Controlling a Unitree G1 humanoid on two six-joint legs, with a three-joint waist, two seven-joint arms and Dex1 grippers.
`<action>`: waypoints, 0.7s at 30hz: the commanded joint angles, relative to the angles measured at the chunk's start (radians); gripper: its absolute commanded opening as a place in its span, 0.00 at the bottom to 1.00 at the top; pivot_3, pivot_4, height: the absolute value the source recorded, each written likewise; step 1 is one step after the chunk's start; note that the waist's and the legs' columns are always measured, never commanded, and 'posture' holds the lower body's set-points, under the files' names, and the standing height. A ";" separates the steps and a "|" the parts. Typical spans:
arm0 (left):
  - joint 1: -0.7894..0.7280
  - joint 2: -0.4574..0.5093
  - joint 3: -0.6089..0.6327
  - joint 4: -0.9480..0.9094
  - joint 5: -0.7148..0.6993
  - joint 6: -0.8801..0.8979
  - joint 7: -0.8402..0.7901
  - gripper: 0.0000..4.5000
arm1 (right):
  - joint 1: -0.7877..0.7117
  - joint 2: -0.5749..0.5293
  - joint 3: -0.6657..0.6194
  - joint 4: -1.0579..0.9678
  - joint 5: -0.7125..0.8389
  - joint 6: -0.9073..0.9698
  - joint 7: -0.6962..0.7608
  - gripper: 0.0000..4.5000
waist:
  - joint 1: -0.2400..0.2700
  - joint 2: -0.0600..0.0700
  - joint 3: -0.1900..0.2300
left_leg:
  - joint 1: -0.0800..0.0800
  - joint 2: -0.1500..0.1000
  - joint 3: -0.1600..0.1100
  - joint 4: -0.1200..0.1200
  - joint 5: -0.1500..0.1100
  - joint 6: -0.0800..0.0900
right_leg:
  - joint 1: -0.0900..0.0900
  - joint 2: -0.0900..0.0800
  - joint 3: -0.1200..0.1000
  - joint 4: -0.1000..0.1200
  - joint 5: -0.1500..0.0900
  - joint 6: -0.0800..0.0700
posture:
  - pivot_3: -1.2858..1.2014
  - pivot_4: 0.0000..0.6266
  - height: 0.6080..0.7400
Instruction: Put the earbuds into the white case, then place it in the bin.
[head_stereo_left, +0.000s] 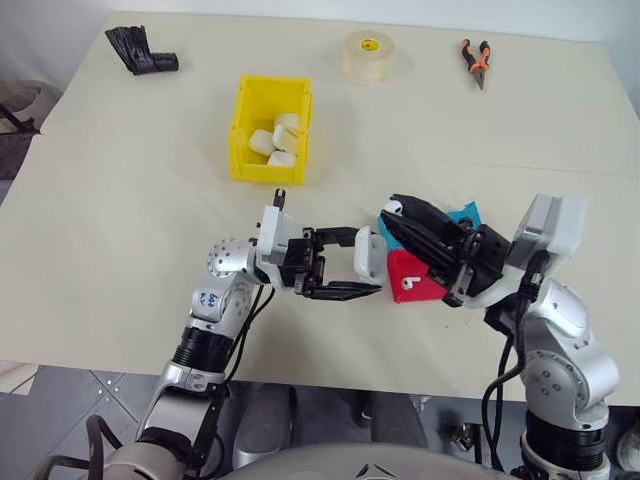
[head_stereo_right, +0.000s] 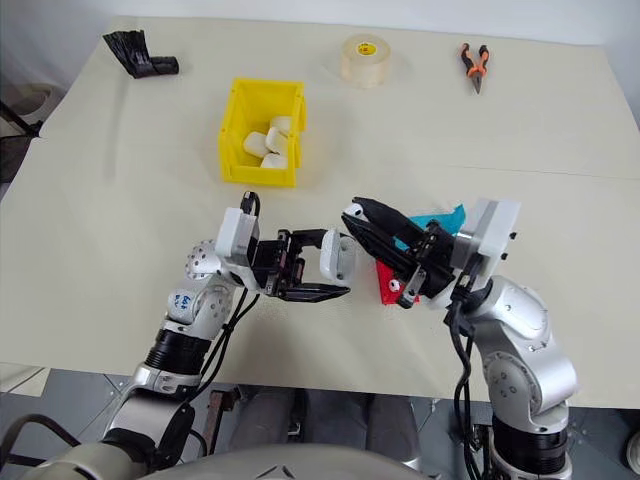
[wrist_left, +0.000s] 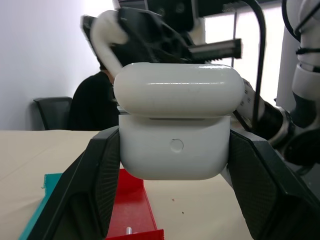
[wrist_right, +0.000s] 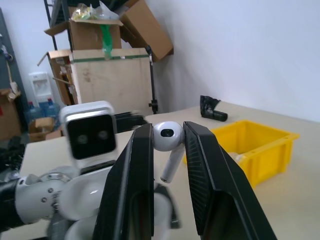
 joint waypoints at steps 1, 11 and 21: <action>-0.018 -0.007 0.015 -0.050 -0.029 0.021 0.017 0.62 | 0.004 0.006 0.014 -0.008 -0.002 -0.053 -0.005 0.11 | 0.000 0.000 0.000 | 0.000 0.000 0.000 0.000 0.000 0.000 | 0.000 0.000 0.000 0.000 0.000 0.000 | 0.52 0.24 1.00; -0.008 -0.009 0.017 -0.095 -0.032 0.052 0.035 0.62 | 0.020 0.000 0.050 0.053 -0.031 -0.125 0.005 0.11 | 0.000 0.000 0.000 | 0.000 0.000 0.000 0.000 0.000 0.000 | 0.000 0.000 0.000 0.000 0.000 0.000 | 0.52 0.24 1.00; -0.017 -0.017 0.019 -0.095 -0.028 0.050 0.044 0.62 | 0.029 -0.021 0.114 0.086 -0.056 -0.150 0.037 0.11 | 0.000 0.000 0.000 | 0.000 0.000 0.000 0.000 0.000 0.000 | 0.000 0.000 0.000 0.000 0.000 0.000 | 0.52 0.24 1.00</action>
